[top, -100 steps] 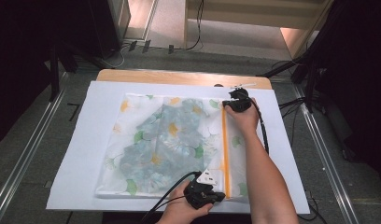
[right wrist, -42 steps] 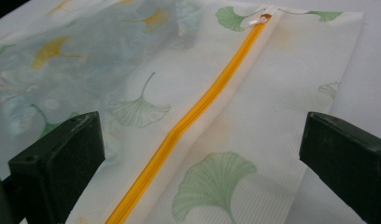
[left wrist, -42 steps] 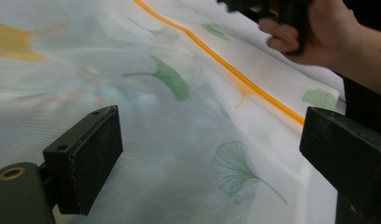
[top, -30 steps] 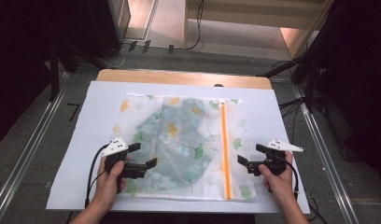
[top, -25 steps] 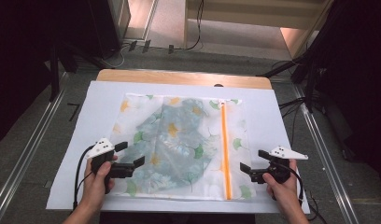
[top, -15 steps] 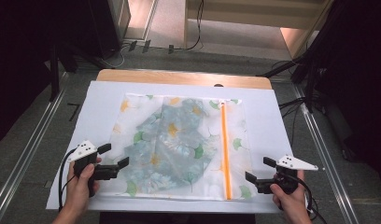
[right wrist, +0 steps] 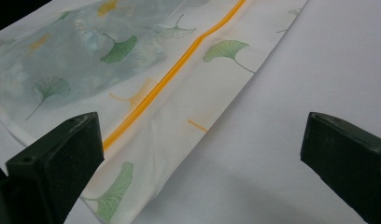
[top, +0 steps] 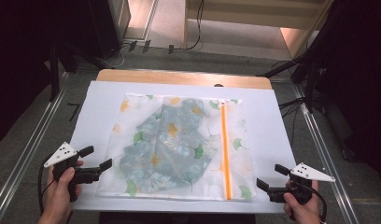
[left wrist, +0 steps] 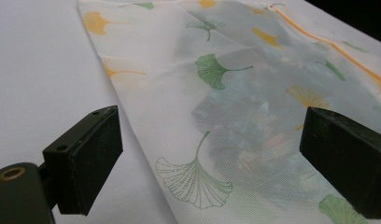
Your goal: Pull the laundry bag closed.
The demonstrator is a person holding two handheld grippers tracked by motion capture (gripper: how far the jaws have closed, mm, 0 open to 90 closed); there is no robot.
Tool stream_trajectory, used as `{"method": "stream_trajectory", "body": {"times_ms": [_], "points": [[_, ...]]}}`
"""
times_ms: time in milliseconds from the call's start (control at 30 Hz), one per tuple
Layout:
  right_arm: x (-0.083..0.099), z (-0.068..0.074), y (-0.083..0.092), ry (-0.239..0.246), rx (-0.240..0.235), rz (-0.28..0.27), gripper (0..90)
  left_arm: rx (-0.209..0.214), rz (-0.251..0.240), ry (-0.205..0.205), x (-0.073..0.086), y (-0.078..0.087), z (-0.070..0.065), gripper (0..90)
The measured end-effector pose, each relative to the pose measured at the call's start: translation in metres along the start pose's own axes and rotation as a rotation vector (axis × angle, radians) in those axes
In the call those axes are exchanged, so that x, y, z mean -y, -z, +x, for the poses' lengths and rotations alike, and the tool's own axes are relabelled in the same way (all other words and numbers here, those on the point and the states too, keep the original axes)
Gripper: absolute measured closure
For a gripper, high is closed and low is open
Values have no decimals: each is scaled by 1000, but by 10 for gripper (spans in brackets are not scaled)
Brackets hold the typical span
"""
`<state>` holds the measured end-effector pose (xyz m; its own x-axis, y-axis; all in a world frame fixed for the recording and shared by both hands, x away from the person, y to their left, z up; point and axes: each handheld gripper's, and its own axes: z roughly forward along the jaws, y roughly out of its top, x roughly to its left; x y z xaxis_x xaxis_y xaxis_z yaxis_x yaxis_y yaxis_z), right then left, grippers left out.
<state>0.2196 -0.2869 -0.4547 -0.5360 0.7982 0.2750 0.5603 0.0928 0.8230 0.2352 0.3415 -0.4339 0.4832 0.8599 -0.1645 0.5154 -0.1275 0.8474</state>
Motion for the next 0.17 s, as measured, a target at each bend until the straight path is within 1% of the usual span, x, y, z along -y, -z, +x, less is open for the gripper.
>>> {"method": "stream_trajectory", "body": {"times_ms": [67, 100, 133, 167], "points": [[0, 0, -2, 8, -1, 6, 0, -45, 27, -33, -1, -3, -2, 61], [0, 0, -4, 9, 0, 11, 0, -48, 39, -34, -2, -5, -3, 61], [0, 1, -5, 7, 1, 21, 0, -40, 46, -26, -1, -6, -2, 61], [0, 1, -5, 7, 1, 21, 0, -40, 46, -26, -1, -6, -2, 61]]}}
